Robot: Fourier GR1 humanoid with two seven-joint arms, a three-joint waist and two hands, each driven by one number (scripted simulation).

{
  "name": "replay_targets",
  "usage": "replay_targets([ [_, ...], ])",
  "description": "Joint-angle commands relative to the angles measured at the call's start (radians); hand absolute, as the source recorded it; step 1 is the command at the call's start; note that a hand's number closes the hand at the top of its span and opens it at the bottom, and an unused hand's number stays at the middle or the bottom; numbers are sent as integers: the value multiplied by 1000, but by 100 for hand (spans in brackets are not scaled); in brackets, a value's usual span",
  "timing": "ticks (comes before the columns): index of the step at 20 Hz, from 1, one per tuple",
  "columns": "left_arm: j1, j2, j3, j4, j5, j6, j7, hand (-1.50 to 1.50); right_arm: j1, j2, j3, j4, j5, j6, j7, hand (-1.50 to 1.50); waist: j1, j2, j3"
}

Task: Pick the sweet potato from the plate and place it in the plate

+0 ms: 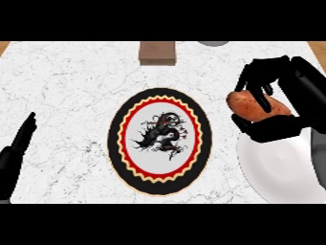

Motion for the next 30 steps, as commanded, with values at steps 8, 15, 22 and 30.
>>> replay_targets([
  [8,23,-8,17,3,-5,-21,-32,0,-141,281,257,156,174,-17,254,150,13,3,1],
  [15,-51,-39,2,-4,-28,-5,47,0,-171,366,348,435,230,-134,184,150,13,6,1],
  [22,-24,-23,15,23,-27,-33,-9,0,-195,369,447,598,16,-369,320,-150,28,7,1],
  [30,-56,-19,40,48,-22,-50,-9,0,-317,369,478,713,-164,-527,260,-150,26,7,1],
])
